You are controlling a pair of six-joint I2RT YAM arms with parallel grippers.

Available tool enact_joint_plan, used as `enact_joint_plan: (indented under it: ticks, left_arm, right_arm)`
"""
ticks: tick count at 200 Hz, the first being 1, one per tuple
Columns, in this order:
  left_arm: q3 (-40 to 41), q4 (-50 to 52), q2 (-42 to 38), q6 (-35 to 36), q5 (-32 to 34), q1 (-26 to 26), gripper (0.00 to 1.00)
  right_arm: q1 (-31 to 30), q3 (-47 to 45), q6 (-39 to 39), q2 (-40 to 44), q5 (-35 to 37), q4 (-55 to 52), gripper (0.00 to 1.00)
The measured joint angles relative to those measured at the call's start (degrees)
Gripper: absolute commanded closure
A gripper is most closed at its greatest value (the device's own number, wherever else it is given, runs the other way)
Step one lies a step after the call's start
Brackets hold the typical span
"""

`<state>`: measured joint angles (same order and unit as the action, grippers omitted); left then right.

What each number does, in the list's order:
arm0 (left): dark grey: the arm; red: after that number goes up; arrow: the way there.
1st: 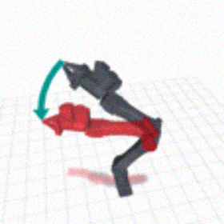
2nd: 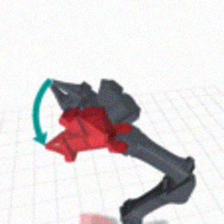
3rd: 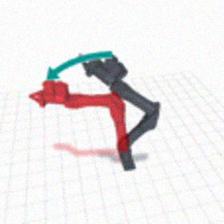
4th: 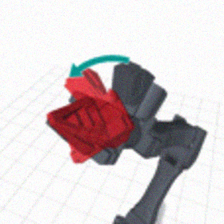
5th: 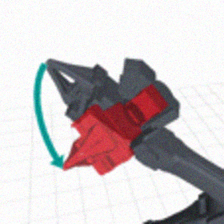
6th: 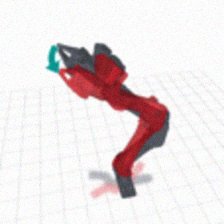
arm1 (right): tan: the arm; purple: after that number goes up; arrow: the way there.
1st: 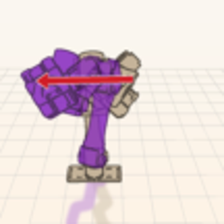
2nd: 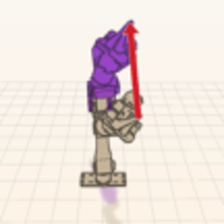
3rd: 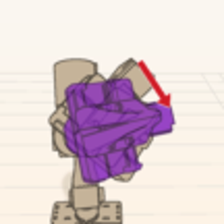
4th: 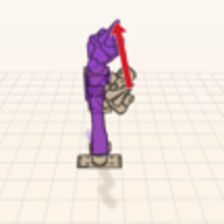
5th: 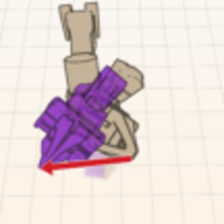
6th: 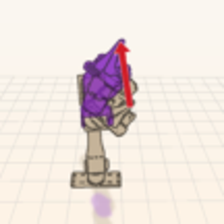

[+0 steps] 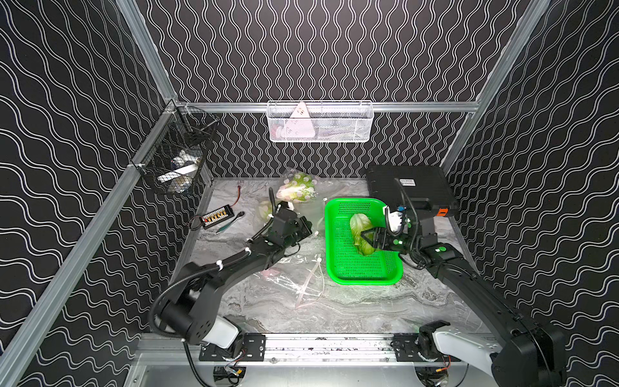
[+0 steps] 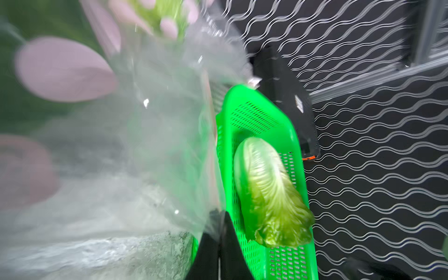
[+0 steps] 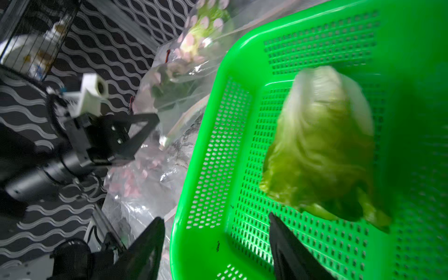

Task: Open the zip-top bag and take out the chinese cabbages
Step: Adjust the zipper food storage bag at the center of the board.

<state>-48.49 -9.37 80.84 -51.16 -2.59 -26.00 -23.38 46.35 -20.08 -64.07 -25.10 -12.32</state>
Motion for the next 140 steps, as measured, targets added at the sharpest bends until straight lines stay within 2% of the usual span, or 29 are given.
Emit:
enact_joint_plan:
  ticks: [24, 58, 91, 140]
  left_arm:
    - [2.0, 7.1, -7.3, 5.0, -0.7, 4.3, 1.0]
    - [5.1, 16.8, -15.3, 10.0, -6.2, 11.0, 1.0]
    - [6.5, 22.9, -20.1, 12.9, -10.6, 11.7, 1.0]
    - [7.1, 27.2, -23.1, 13.8, -14.3, 12.0, 1.0]
  right_arm:
    - [-10.1, -1.5, 6.3, 1.3, 2.0, 4.5, 0.25]
    - [-14.4, -4.2, 13.6, 0.4, 3.9, 16.2, 0.25]
    - [-19.3, -9.4, 16.5, -7.4, 0.6, 36.0, 0.27]
    - [-27.0, -6.1, 24.5, -19.6, 0.7, 50.0, 0.31]
